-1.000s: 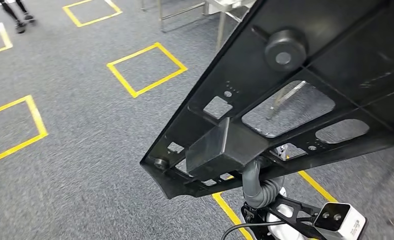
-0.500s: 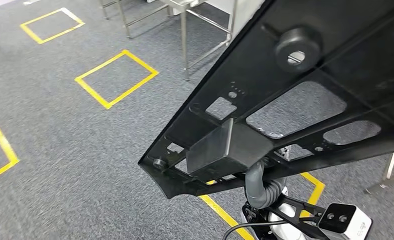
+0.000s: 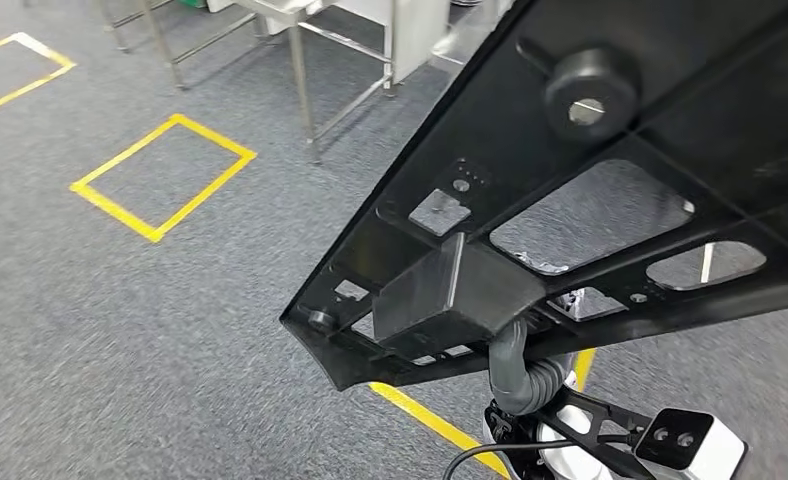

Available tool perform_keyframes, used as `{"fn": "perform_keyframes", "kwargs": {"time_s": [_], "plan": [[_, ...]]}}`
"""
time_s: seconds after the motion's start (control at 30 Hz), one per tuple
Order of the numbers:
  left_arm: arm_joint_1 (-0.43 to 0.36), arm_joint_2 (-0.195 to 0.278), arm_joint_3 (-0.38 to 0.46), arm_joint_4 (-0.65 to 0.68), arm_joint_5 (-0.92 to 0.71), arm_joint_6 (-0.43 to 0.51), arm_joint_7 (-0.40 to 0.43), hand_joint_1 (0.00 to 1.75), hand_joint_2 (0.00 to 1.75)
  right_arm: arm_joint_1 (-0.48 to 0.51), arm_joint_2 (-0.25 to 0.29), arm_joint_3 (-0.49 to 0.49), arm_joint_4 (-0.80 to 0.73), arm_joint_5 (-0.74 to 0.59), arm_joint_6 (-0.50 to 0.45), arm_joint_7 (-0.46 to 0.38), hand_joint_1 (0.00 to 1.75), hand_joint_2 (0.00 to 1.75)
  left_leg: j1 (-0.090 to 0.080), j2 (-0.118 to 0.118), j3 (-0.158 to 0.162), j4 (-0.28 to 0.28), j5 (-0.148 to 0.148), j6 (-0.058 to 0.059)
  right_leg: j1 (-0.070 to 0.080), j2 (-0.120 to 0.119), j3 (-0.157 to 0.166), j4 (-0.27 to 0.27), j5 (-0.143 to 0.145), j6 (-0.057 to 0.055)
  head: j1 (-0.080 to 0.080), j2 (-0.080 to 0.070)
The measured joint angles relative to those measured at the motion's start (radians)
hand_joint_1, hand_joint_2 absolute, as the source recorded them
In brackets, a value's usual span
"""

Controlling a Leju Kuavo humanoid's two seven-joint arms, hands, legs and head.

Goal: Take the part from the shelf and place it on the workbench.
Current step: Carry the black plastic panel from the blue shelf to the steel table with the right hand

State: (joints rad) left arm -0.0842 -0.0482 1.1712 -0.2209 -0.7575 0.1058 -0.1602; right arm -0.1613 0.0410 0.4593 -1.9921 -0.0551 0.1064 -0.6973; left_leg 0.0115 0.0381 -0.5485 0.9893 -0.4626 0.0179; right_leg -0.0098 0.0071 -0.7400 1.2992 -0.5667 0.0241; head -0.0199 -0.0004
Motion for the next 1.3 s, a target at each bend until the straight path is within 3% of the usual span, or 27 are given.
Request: {"fn": "perform_keyframes", "kwargs": {"time_s": [0.03, 0.07, 0.13, 0.2, 0.27, 0.3, 0.37, 0.43, 0.47, 0.5, 0.53, 0.57, 0.63, 0.7, 0.77, 0.8, 0.87, 0.93, 1.0, 1.03, 1.07, 1.13, 1.2, 1.3], "plan": [[-0.001, 0.000, 0.000, 0.000, -0.001, 0.000, 0.001, 0.00, 1.75, -0.001, -0.001, 0.000, 0.000, -0.002, -0.001, 0.000, 1.75, 1.75, -0.001, 0.013, 0.001, 0.000, -0.002, -0.001, -0.001, -0.005, 0.019, -0.036, 0.025, 0.000, 0.000, 0.000], [-0.002, -0.002, 0.000, 0.000, -0.001, 0.000, 0.001, 0.00, 1.75, -0.004, -0.001, 0.000, 0.001, -0.006, -0.002, 0.000, 1.75, 1.75, -0.001, 0.024, 0.004, 0.000, -0.004, -0.003, -0.001, -0.018, 0.058, -0.107, 0.060, -0.003, 0.000, 0.000], [-0.004, -0.004, 0.000, 0.000, -0.002, 0.000, 0.001, 0.00, 1.75, -0.012, -0.002, 0.000, 0.002, -0.014, -0.003, 0.000, 1.75, 1.75, -0.004, 0.044, 0.010, 0.001, -0.009, -0.010, 0.006, -0.067, 0.134, -0.248, 0.106, -0.012, 0.000, 0.000], [-0.006, -0.005, 0.000, 0.000, -0.001, 0.001, 0.002, 0.00, 1.75, -0.019, -0.003, 0.000, 0.004, -0.022, -0.004, 0.000, 1.75, 1.75, -0.006, 0.061, 0.015, 0.001, -0.013, -0.021, 0.016, -0.089, 0.158, -0.296, 0.112, -0.021, 0.000, 0.000], [-0.007, -0.006, 0.000, 0.000, 0.002, 0.004, 0.002, 0.00, 1.75, -0.021, -0.006, 0.000, 0.005, -0.032, -0.004, 0.000, 1.75, 1.75, -0.006, 0.080, 0.022, -0.002, -0.017, -0.033, 0.017, -0.064, 0.157, -0.298, 0.115, -0.028, 0.000, 0.000], [-0.009, -0.007, 0.000, 0.000, 0.003, 0.007, 0.002, 0.00, 1.75, -0.023, -0.007, 0.000, 0.006, -0.037, -0.003, 0.000, 1.75, 1.75, -0.005, 0.076, 0.023, 0.003, -0.024, -0.039, 0.014, -0.052, 0.159, -0.303, 0.118, -0.034, 0.000, 0.000], [-0.010, -0.008, 0.001, 0.000, 0.004, 0.014, 0.002, 0.00, 1.75, -0.030, -0.011, 0.001, 0.010, -0.046, 0.001, 0.000, 1.75, 1.75, -0.001, 0.032, -0.001, 0.069, -0.069, -0.048, 0.007, -0.028, 0.164, -0.311, 0.124, -0.045, 0.000, 0.000], [-0.006, -0.010, 0.003, 0.000, 0.006, 0.018, 0.003, 0.00, 1.75, -0.037, -0.016, 0.002, 0.018, -0.058, 0.005, 0.000, 1.75, 1.75, 0.002, -0.017, -0.066, 0.207, -0.131, -0.052, 0.007, -0.002, 0.163, -0.311, 0.126, -0.050, 0.000, 0.000], [-0.003, -0.010, 0.004, 0.000, 0.006, 0.018, 0.003, 0.00, 1.75, -0.039, -0.019, 0.003, 0.023, -0.064, 0.006, 0.000, 1.75, 1.75, 0.002, -0.025, -0.098, 0.265, -0.148, -0.053, 0.008, 0.013, 0.163, -0.309, 0.126, -0.051, 0.000, 0.000], [-0.001, -0.010, 0.005, 0.000, 0.007, 0.018, 0.002, 0.00, 1.75, -0.040, -0.024, 0.003, 0.028, -0.069, 0.007, 0.001, 1.75, 1.75, 0.002, -0.028, -0.116, 0.292, -0.144, -0.053, 0.009, 0.028, 0.162, -0.307, 0.126, -0.051, 0.000, 0.000], [0.000, -0.010, 0.006, 0.000, 0.007, 0.018, 0.002, 0.00, 1.75, -0.042, -0.028, 0.003, 0.032, -0.074, 0.009, 0.001, 1.75, 1.75, 0.002, -0.030, -0.117, 0.279, -0.121, -0.051, 0.010, 0.044, 0.163, -0.305, 0.125, -0.051, 0.000, 0.000], [0.000, -0.010, 0.006, 0.000, 0.007, 0.018, 0.000, 0.00, 1.75, -0.046, -0.032, 0.003, 0.035, -0.080, 0.012, 0.001, 1.75, 1.75, 0.002, -0.035, -0.099, 0.227, -0.083, -0.048, 0.010, 0.058, 0.163, -0.303, 0.124, -0.050, 0.000, 0.000], [-0.001, -0.010, 0.007, 0.000, 0.007, 0.018, -0.003, 0.00, 1.75, -0.055, -0.040, 0.003, 0.040, -0.089, 0.019, 0.001, 1.75, 1.75, 0.003, -0.069, -0.043, 0.087, -0.015, -0.039, 0.010, 0.084, 0.163, -0.298, 0.122, -0.045, 0.000, 0.000], [-0.002, -0.010, 0.007, 0.000, 0.007, 0.017, -0.007, 0.00, 1.75, -0.061, -0.047, 0.002, 0.045, -0.096, 0.022, 0.000, 1.75, 1.75, 0.002, -0.095, -0.014, 0.017, 0.003, -0.030, 0.009, 0.105, 0.156, -0.294, 0.122, -0.035, 0.000, 0.000], [-0.004, -0.010, 0.007, 0.000, 0.007, 0.017, -0.010, 0.00, 1.75, -0.065, -0.055, 0.002, 0.050, -0.105, 0.023, 0.000, 1.75, 1.75, 0.001, -0.084, -0.011, 0.011, 0.002, -0.022, 0.006, 0.123, 0.150, -0.296, 0.126, -0.021, 0.000, 0.000], [-0.006, -0.011, 0.007, 0.000, 0.006, 0.017, -0.010, 0.00, 1.75, -0.067, -0.060, 0.002, 0.052, -0.111, 0.023, 0.000, 1.75, 1.75, 0.002, -0.074, -0.009, 0.006, 0.005, -0.015, 0.007, 0.116, 0.146, -0.291, 0.122, -0.016, 0.000, 0.000], [-0.008, -0.012, 0.008, 0.000, 0.004, 0.017, -0.011, 0.00, 1.75, -0.081, -0.071, 0.001, 0.056, -0.125, 0.022, 0.000, 1.75, 1.75, 0.005, -0.053, -0.006, -0.004, 0.012, -0.003, 0.010, 0.071, 0.118, -0.236, 0.087, -0.007, 0.000, 0.000], [-0.005, -0.012, 0.008, 0.000, 0.002, 0.017, -0.011, 0.00, 1.75, -0.100, -0.084, 0.001, 0.064, -0.143, 0.017, 0.000, 1.75, 1.75, 0.003, -0.028, -0.006, -0.006, 0.012, 0.003, 0.007, 0.019, 0.055, -0.108, 0.025, -0.001, 0.000, 0.000], [-0.003, -0.012, 0.008, 0.000, 0.000, 0.017, -0.010, 0.00, 1.75, -0.117, -0.101, 0.002, 0.076, -0.167, -0.004, 0.000, 1.75, 1.75, 0.001, -0.002, -0.007, -0.004, 0.010, 0.003, 0.000, 0.003, 0.005, -0.011, -0.002, 0.004, 0.000, 0.000], [-0.003, -0.011, 0.008, 0.000, -0.002, 0.017, -0.009, 0.00, 1.75, -0.124, -0.112, 0.003, 0.082, -0.180, -0.018, 0.000, 1.75, 1.75, 0.001, 0.010, -0.007, -0.003, 0.008, 0.002, -0.003, -0.002, 0.006, -0.015, 0.011, 0.006, 0.000, 0.000], [-0.004, -0.011, 0.008, 0.000, -0.004, 0.017, -0.008, 0.00, 1.75, -0.133, -0.123, 0.004, 0.087, -0.192, -0.033, 0.000, 1.75, 1.75, 0.001, 0.021, -0.007, -0.001, 0.006, 0.000, -0.005, -0.010, 0.031, -0.064, 0.042, 0.007, 0.000, 0.000], [-0.005, -0.011, 0.008, 0.000, -0.009, 0.017, -0.008, 0.00, 1.75, -0.149, -0.144, 0.006, 0.094, -0.212, -0.052, 0.000, 1.75, 1.75, -0.002, 0.040, -0.003, 0.003, -0.001, -0.007, -0.002, -0.057, 0.108, -0.208, 0.102, 0.003, 0.000, 0.000], [-0.004, -0.011, 0.008, 0.000, -0.011, 0.018, -0.007, 0.00, 1.75, -0.156, -0.163, 0.008, 0.097, -0.222, -0.057, 0.000, 1.75, 1.75, -0.008, 0.057, 0.002, 0.006, -0.007, -0.018, 0.004, -0.087, 0.145, -0.285, 0.122, -0.006, 0.000, 0.000], [-0.006, -0.010, 0.008, 0.000, -0.011, 0.019, -0.007, 0.00, 1.75, -0.153, -0.184, 0.009, 0.098, -0.222, -0.047, 0.000, 1.75, 1.75, -0.006, 0.079, 0.010, 0.008, -0.016, -0.034, 0.006, -0.055, 0.143, -0.292, 0.124, -0.023, 0.000, 0.000]]}}
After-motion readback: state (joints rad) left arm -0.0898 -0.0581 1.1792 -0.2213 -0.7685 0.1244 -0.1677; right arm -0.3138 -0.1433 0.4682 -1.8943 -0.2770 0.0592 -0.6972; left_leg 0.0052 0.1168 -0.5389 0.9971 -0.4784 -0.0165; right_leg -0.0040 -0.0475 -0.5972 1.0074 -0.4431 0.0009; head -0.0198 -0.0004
